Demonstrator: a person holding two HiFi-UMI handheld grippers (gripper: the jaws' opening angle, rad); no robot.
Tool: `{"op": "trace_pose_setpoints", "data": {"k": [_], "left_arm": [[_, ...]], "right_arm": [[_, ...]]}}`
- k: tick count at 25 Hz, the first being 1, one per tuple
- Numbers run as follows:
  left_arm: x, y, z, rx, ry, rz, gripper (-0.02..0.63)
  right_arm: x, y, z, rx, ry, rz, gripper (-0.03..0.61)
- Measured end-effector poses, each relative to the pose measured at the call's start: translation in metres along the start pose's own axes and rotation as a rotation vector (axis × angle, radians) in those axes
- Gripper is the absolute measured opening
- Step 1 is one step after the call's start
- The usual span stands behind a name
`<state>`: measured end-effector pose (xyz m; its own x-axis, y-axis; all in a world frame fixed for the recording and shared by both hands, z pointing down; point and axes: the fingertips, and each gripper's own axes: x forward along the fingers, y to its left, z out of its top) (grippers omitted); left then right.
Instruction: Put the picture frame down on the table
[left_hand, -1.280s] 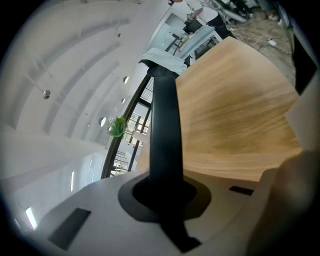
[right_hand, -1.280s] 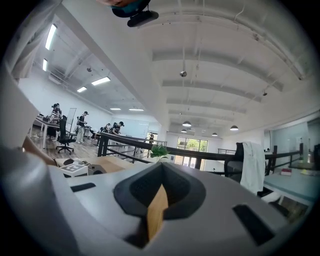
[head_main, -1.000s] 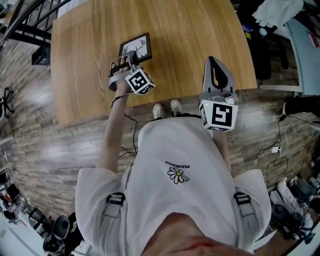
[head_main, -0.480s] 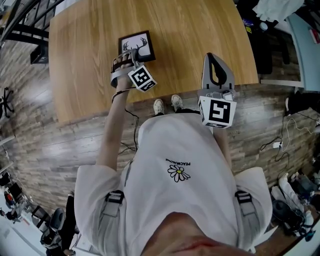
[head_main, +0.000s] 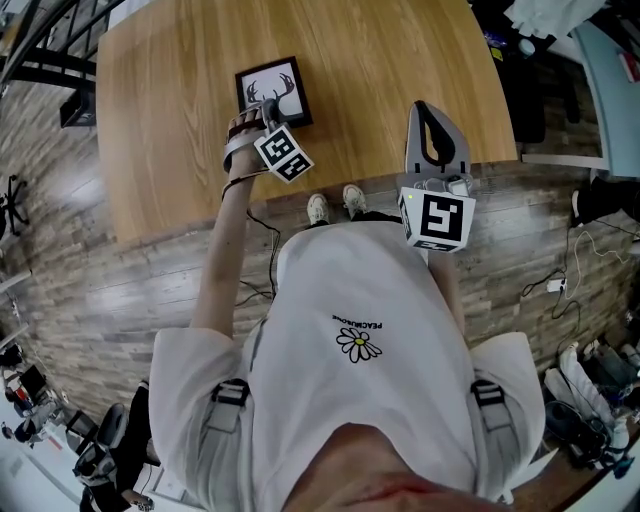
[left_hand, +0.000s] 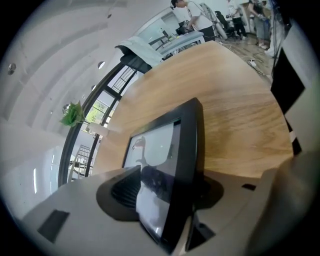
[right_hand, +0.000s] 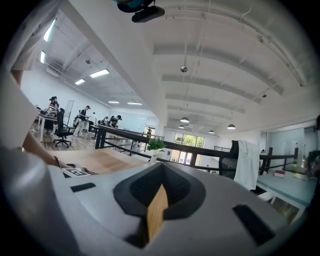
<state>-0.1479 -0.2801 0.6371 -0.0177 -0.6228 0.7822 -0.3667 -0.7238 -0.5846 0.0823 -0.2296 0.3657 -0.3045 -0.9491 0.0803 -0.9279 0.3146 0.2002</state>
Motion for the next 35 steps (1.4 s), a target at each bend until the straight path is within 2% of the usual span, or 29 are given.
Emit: {"op": "trace_pose_setpoints", "data": {"k": [6, 17, 35], "left_arm": [[-0.003, -0.008, 0.002, -0.046, -0.042, -0.139, 0.293], [-0.004, -0.022, 0.001, 0.006, 0.002, -0.365, 0.344], [0.004, -0.027, 0.000, 0.031, 0.034, -0.554, 0.370]], "right_arm": [[0.000, -0.001, 0.001, 0.014, -0.006, -0.006, 0.011], [0.001, 0.004, -0.001, 0.024, 0.008, 0.010, 0.011], [0.004, 0.014, -0.005, 0.033, 0.022, 0.053, 0.011]]}}
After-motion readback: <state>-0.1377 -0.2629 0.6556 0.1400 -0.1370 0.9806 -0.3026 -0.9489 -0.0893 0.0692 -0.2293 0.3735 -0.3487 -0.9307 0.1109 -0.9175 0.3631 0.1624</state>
